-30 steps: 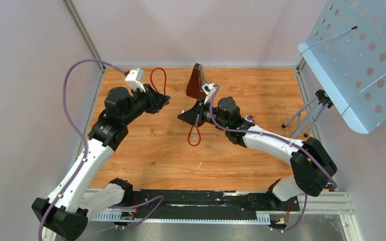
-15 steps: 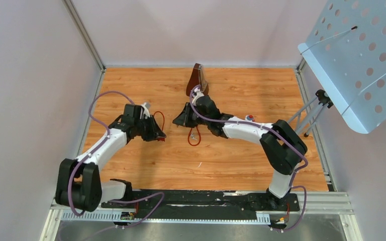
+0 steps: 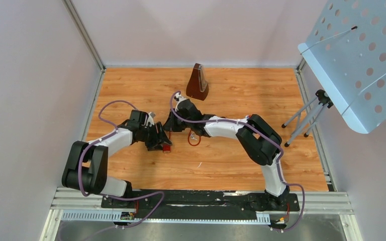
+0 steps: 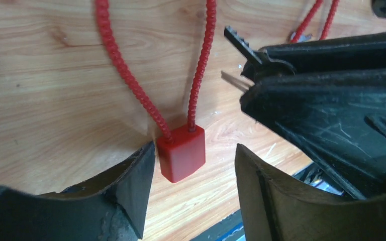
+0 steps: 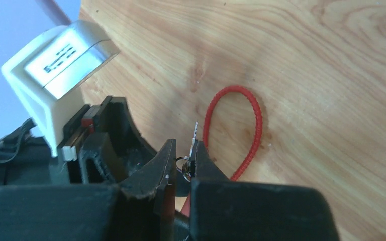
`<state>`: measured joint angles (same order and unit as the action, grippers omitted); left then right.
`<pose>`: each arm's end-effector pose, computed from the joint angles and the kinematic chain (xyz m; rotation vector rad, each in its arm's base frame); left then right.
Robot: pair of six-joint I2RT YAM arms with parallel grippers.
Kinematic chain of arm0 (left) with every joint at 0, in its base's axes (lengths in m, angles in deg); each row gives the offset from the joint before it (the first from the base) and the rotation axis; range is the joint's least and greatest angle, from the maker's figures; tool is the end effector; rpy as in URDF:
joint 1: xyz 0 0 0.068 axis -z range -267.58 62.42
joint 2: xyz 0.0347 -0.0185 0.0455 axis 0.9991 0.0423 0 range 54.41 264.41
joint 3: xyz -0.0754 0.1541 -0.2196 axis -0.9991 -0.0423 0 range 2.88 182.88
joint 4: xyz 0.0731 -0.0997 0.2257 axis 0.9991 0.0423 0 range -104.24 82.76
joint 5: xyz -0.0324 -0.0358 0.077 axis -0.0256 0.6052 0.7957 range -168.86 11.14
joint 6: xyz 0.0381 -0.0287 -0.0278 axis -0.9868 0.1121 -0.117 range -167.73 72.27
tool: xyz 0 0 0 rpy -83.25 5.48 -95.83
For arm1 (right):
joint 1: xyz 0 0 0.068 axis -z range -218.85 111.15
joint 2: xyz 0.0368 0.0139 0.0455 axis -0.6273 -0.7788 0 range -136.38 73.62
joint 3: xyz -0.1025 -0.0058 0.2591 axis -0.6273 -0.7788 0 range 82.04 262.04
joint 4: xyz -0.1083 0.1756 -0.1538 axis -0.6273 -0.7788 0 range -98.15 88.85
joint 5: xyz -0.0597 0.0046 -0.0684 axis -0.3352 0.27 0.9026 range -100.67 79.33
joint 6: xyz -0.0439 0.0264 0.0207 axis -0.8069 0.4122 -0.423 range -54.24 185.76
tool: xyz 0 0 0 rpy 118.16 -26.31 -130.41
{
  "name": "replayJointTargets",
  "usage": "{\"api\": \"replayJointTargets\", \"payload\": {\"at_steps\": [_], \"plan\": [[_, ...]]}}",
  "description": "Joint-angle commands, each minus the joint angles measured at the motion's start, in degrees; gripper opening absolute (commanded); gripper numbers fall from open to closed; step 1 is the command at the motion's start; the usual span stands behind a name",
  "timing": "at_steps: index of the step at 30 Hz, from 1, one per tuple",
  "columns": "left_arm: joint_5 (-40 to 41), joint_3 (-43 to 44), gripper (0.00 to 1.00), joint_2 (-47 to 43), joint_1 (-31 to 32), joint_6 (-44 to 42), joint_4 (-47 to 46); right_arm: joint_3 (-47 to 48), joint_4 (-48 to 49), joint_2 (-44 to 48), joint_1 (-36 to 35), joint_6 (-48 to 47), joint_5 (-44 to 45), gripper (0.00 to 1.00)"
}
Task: Lock with the key
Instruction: Place the lock at the center of the board, then reset both arms
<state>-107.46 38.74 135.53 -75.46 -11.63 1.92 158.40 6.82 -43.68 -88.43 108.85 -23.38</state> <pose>0.2322 -0.0682 0.1577 -0.3957 2.7203 -0.9235 0.2904 0.3538 0.1809 -0.2771 2.3568 1.1132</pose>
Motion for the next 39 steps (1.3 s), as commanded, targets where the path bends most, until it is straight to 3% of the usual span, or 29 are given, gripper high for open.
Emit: {"api": "replayJointTargets", "payload": {"at_steps": [1,4,12,14,17,20,26,32,36,39], "plan": [[7.13,2.17,0.69,-2.30,-0.27,-1.06,3.75,5.15,-1.69,-3.49,-0.94,-2.50,3.34,0.00],[13.46,2.80,0.78,-6.83,-0.25,-1.18,8.94,9.26,-6.80,-5.97,-1.42,-2.60,4.80,0.00],[25.99,4.65,0.86,-22.39,-0.25,-0.92,20.35,11.33,-15.26,-7.32,-2.35,-1.86,10.94,0.10],[28.82,5.64,0.97,-26.06,-0.25,-0.53,22.88,11.23,-16.42,-6.48,-2.36,-1.77,10.88,0.23],[32.94,7.49,1.00,-31.68,-0.25,-0.30,26.34,10.26,-17.19,-3.30,-2.73,-2.52,11.50,0.49],[33.40,10.20,1.00,-34.81,-0.25,-0.02,29.76,8.95,-17.41,1.97,-2.75,-2.80,12.26,0.63],[33.43,15.97,1.00,-42.02,-0.23,-0.93,35.51,4.01,-22.38,14.06,-2.63,-4.06,21.08,0.69],[39.31,23.20,1.00,-48.73,-0.25,-0.21,41.87,-8.14,-26.57,34.05,-2.68,-5.49,38.51,0.76],[42.05,27.52,1.00,-53.75,-0.25,-0.66,44.55,-13.68,-30.13,48.63,-2.78,-5.96,48.68,0.98],[42.87,29.82,1.00,-56.75,-0.25,-1.37,45.00,-16.92,-31.66,60.18,-2.88,-6.36,53.50,1.00]]}}
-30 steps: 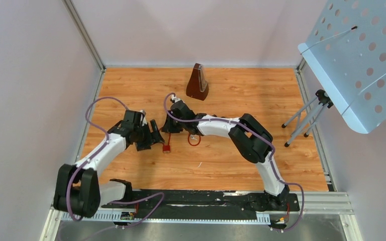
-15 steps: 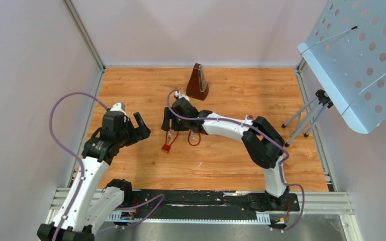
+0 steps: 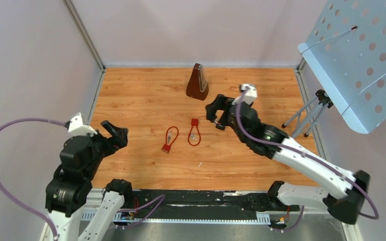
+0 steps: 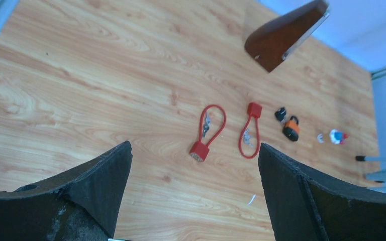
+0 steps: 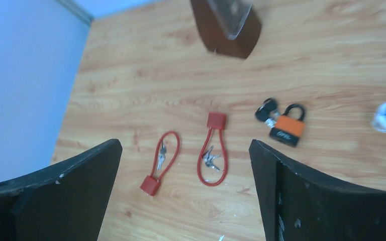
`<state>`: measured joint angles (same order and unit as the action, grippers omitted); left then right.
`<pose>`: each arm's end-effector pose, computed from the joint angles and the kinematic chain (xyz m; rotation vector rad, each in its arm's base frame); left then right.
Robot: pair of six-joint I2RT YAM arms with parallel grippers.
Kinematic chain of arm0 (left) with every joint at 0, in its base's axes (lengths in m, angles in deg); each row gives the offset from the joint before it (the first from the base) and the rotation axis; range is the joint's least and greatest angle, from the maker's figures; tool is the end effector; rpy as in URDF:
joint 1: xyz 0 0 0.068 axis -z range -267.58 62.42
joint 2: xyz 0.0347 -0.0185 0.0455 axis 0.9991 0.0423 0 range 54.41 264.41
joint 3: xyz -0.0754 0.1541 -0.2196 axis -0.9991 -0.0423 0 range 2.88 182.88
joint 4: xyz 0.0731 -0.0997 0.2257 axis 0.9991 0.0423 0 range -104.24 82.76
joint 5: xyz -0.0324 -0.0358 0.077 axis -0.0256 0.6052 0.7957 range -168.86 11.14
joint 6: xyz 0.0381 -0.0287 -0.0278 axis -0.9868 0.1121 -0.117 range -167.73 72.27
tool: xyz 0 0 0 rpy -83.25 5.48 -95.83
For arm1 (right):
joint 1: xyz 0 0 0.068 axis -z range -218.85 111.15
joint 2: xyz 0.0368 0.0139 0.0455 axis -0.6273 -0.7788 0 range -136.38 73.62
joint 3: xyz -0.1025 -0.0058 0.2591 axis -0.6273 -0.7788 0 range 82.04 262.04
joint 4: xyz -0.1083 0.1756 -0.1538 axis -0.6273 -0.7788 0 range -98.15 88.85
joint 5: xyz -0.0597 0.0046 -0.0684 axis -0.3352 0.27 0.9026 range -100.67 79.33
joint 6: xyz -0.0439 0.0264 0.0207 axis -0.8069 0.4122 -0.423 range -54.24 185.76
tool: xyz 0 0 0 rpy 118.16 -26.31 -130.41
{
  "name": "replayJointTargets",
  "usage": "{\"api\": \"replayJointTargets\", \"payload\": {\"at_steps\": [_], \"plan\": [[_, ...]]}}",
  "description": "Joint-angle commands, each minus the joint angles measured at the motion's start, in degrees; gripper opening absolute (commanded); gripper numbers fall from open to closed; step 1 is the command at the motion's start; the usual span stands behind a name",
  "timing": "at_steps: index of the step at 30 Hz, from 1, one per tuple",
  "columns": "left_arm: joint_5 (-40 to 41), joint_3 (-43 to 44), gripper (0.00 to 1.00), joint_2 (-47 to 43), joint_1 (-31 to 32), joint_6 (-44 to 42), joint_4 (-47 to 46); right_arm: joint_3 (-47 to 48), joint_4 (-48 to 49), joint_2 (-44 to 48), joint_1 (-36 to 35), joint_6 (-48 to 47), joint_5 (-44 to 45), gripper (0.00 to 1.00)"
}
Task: Lock with the key
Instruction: Reset both arms
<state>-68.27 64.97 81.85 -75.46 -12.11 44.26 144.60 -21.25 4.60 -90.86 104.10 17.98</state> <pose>0.0460 -0.0028 0.3792 -0.5238 1.9272 -0.3562 0.1771 0.1975 0.3503 0.0749 2.0090 0.5132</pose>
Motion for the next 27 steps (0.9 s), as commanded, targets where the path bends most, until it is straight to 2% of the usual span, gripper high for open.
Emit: {"api": "replayJointTargets", "payload": {"at_steps": [1,9,15,27], "plan": [[3.85,4.74,1.00,-4.21,-0.25,-1.23,2.76,-4.27,-3.63,14.97,-0.57,-2.04,13.22,1.00],[7.73,9.89,1.00,-6.45,-0.23,-0.84,4.50,-8.63,-3.64,31.49,-0.61,-5.66,18.69,1.00],[11.41,10.46,1.00,-8.69,-0.25,-0.19,4.29,-6.76,-3.71,36.08,-0.56,-9.10,21.22,1.00],[12.03,11.99,1.00,-9.57,-0.27,-0.93,4.42,-3.46,-3.55,44.66,-0.59,-12.08,28.09,1.00]]}}
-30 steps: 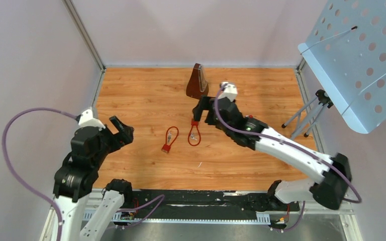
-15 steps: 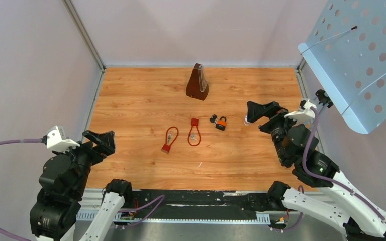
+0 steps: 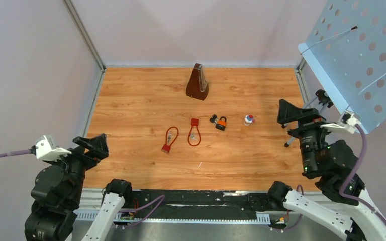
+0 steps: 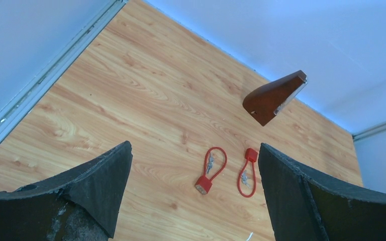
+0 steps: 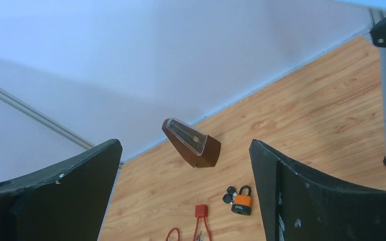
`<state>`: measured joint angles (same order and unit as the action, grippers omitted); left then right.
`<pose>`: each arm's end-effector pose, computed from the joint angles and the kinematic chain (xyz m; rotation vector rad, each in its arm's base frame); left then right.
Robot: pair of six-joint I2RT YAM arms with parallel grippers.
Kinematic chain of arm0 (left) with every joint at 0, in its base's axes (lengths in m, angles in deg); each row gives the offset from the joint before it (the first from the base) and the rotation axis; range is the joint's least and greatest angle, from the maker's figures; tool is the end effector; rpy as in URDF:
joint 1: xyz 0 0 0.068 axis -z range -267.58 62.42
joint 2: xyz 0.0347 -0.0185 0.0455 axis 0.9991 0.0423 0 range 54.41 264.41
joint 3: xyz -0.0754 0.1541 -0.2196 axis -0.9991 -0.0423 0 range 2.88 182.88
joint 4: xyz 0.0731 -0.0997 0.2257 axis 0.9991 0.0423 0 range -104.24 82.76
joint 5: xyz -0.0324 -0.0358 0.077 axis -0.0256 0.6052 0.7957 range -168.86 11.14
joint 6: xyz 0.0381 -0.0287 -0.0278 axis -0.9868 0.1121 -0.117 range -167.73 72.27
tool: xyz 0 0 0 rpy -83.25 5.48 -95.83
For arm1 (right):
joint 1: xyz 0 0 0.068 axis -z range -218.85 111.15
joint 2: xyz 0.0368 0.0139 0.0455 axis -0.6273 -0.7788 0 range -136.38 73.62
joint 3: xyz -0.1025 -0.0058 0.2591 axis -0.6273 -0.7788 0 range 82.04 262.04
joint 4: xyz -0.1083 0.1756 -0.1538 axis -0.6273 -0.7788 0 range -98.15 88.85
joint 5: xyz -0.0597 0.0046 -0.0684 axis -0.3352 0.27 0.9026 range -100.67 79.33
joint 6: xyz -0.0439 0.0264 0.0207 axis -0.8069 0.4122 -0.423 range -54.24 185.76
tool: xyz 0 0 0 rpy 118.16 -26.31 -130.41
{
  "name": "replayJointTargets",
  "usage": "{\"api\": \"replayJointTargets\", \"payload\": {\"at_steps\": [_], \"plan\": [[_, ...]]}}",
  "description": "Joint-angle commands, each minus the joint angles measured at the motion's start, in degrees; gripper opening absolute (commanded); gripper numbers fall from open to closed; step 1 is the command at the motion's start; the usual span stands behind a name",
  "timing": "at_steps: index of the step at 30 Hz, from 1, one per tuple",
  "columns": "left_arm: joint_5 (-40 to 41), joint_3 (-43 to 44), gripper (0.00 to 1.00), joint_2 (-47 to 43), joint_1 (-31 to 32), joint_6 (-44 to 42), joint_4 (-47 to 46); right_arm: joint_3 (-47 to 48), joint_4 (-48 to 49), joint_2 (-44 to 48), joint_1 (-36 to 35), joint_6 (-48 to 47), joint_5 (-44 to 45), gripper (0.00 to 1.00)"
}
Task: Lock with the key
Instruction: Reset both arms
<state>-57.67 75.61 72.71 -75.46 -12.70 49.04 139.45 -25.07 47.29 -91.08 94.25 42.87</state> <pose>-0.0339 0.0212 0.4121 -0.6051 1.6138 -0.2909 0.0536 0.0199 0.4208 0.4651 1.4405 0.4595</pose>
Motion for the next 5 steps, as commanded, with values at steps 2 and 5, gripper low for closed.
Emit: {"api": "replayJointTargets", "payload": {"at_steps": [2,5], "plan": [[1.64,1.32,1.00,-0.50,-0.26,-0.62,-0.40,1.39,0.36,3.10,-0.33,-1.85,3.30,1.00],[1.12,1.56,1.00,-0.47,-0.25,-2.04,-0.93,0.12,0.37,3.98,-0.39,-0.35,3.02,1.00]]}}
